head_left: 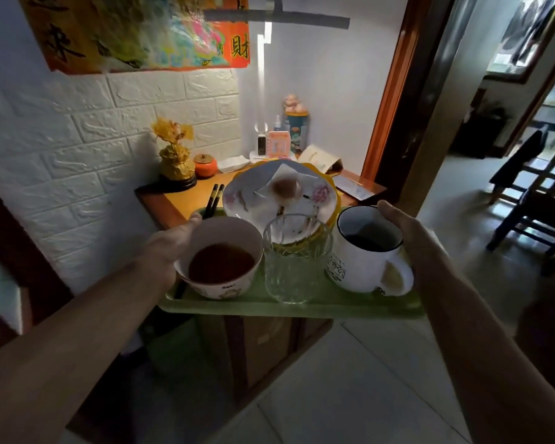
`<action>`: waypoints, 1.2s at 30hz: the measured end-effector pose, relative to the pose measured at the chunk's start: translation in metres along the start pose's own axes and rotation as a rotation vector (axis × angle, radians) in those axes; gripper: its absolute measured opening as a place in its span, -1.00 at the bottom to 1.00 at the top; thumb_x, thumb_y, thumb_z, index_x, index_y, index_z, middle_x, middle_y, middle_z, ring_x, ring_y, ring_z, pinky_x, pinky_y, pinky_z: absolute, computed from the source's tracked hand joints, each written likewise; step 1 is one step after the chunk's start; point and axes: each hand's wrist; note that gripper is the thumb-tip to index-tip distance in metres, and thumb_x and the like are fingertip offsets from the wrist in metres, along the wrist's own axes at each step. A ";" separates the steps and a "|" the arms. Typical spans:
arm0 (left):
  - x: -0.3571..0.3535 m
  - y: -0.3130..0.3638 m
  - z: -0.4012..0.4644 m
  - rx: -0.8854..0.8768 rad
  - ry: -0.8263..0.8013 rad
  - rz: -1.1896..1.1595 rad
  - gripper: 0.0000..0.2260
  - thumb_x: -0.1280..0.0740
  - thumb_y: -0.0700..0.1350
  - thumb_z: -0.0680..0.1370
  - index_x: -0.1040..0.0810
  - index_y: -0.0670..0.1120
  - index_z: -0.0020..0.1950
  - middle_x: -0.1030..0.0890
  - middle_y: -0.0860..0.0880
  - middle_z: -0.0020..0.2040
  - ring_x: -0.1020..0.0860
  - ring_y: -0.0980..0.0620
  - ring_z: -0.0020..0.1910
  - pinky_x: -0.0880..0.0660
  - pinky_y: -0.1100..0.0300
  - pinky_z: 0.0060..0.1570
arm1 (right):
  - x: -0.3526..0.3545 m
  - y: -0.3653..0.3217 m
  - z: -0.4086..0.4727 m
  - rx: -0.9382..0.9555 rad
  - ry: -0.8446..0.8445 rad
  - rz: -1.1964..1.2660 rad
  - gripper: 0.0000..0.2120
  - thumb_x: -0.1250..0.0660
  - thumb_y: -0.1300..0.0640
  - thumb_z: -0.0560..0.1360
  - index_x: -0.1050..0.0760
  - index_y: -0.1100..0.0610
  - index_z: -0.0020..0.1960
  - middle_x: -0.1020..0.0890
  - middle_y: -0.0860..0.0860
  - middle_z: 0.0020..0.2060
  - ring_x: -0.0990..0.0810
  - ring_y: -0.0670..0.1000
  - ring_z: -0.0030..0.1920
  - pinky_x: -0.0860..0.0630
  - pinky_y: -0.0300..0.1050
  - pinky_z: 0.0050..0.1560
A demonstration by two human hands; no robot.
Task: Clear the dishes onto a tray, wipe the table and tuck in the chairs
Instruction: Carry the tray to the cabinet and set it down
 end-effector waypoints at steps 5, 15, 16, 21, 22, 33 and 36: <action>0.003 0.034 0.070 -0.006 0.054 0.019 -0.31 -0.35 0.22 0.45 -0.39 -0.27 0.36 -0.43 -0.24 0.34 -0.41 -0.24 0.31 -0.34 -0.08 0.33 | -0.042 -0.014 0.042 -0.021 0.052 0.024 -0.31 -0.39 -0.29 0.33 -0.47 0.16 0.28 -0.57 0.13 0.18 -0.51 0.14 0.17 -0.44 0.08 0.20; -0.031 0.068 0.156 0.089 0.068 -0.008 -0.46 -0.35 0.15 0.48 -0.47 -0.24 0.26 -0.54 -0.19 0.18 -0.53 -0.19 0.07 -0.47 0.03 0.11 | -0.086 -0.040 0.142 -0.020 0.053 0.036 -0.41 -0.40 -0.19 0.38 -0.49 0.11 0.30 -0.55 0.07 0.22 -0.51 0.09 0.19 -0.45 -0.04 0.12; -0.036 0.070 0.162 0.083 0.079 -0.011 -0.49 -0.35 0.14 0.48 -0.47 -0.23 0.24 -0.54 -0.19 0.15 -0.52 -0.18 0.02 -0.47 0.04 0.04 | -0.088 -0.040 0.153 -0.012 0.037 0.038 -0.44 -0.40 -0.18 0.38 -0.52 0.10 0.27 -0.57 0.05 0.19 -0.53 0.08 0.17 -0.45 -0.07 0.07; -0.052 0.073 0.198 0.103 0.157 -0.016 -0.37 -0.36 0.18 0.45 -0.38 -0.23 0.34 -0.45 -0.21 0.31 -0.43 -0.21 0.25 -0.38 -0.02 0.26 | -0.106 -0.041 0.212 0.002 -0.013 0.035 -0.42 -0.42 -0.21 0.30 -0.56 0.10 0.21 -0.62 0.04 0.12 -0.57 0.05 0.11 -0.49 -0.01 0.15; -0.055 0.073 0.205 0.113 0.173 -0.012 -0.36 -0.35 0.18 0.45 -0.37 -0.22 0.35 -0.44 -0.21 0.31 -0.43 -0.21 0.25 -0.37 -0.02 0.27 | -0.111 -0.042 0.223 -0.018 -0.021 0.036 -0.37 -0.43 -0.22 0.25 -0.56 0.12 0.20 -0.62 0.06 0.12 -0.57 0.07 0.13 -0.48 0.05 0.21; -0.076 0.072 0.276 0.160 0.180 -0.010 -0.51 -0.28 0.15 0.52 -0.44 -0.16 0.30 -0.56 -0.21 0.15 -0.55 -0.15 -0.04 -0.47 0.10 -0.24 | -0.153 -0.030 0.305 -0.097 -0.064 0.019 -0.10 -0.43 -0.30 0.12 -0.45 0.18 0.33 -0.49 0.06 0.28 -0.47 0.05 0.23 -0.43 0.01 0.27; -0.079 0.072 0.293 0.149 0.194 -0.007 -0.55 -0.27 0.14 0.53 -0.45 -0.14 0.29 -0.56 -0.17 0.04 -0.53 -0.07 -0.21 -0.44 0.14 -0.33 | -0.161 -0.028 0.322 -0.091 -0.064 0.009 -0.07 -0.41 -0.31 0.11 -0.44 0.21 0.33 -0.47 0.09 0.30 -0.46 0.08 0.26 -0.39 0.06 0.32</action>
Point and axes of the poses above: each hand's wrist, its own z-axis towards the middle knuckle, its own x-axis out of the back of the hand, y = z × x
